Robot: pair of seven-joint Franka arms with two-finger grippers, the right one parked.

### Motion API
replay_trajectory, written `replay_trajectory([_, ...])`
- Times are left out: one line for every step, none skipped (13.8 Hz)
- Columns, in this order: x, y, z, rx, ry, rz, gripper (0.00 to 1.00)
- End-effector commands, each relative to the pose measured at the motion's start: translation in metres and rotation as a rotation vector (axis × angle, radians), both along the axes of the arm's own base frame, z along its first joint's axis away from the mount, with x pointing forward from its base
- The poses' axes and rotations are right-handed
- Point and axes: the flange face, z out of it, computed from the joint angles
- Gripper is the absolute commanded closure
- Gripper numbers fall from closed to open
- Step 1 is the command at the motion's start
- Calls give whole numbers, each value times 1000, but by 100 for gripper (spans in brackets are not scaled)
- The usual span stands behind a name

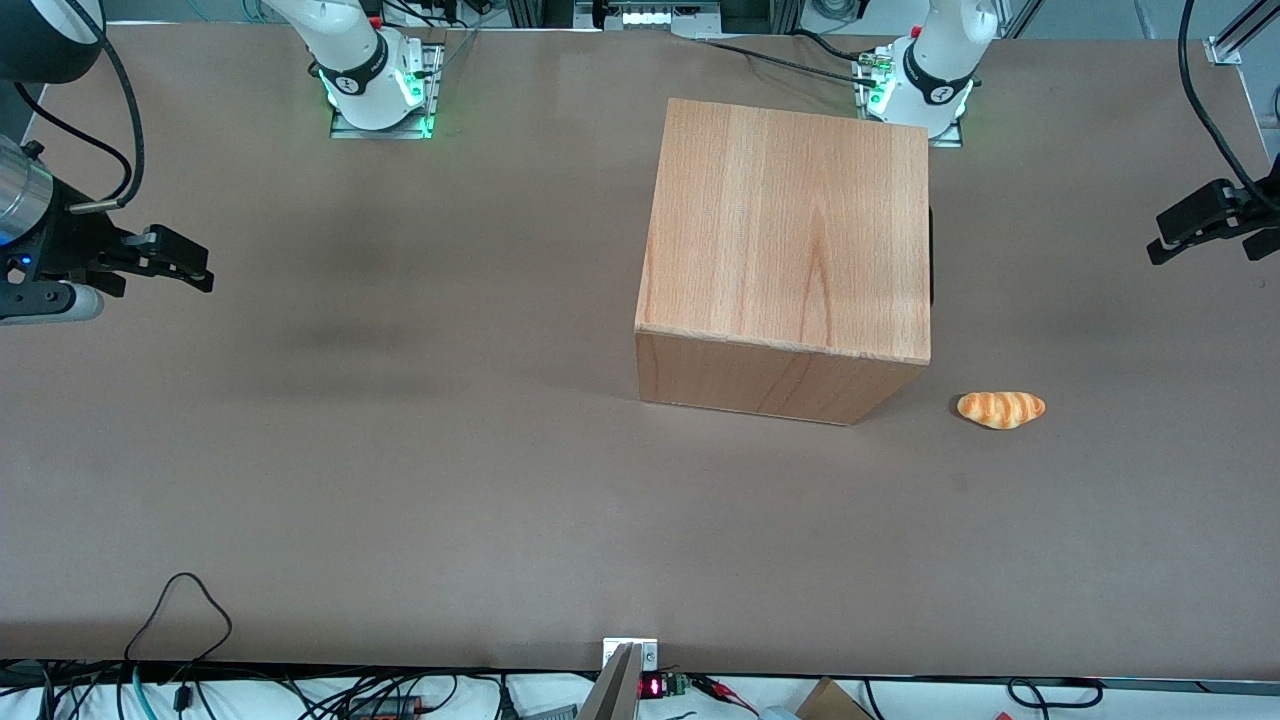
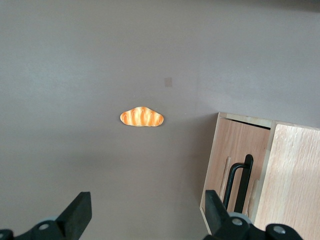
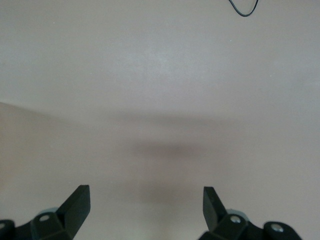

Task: Open top drawer with left arm

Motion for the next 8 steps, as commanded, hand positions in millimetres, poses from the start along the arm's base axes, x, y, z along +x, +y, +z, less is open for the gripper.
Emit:
replay_trajectory([3, -2, 5, -6, 5, -7, 0])
replay_trajectory([3, -3, 5, -6, 7, -9, 0])
replay_trajectory([3, -4, 5, -8, 7, -9, 0])
replay_trajectory([3, -3, 5, -15, 7, -8, 0])
replay_trajectory([3, -1, 2, -17, 13, -7, 0])
replay_trajectory([4, -1, -2, -17, 20, -7, 0])
replay_trajectory([4, -1, -7, -18, 38, -11, 0])
replay_trajectory([2, -2, -14, -21, 72, -20, 0])
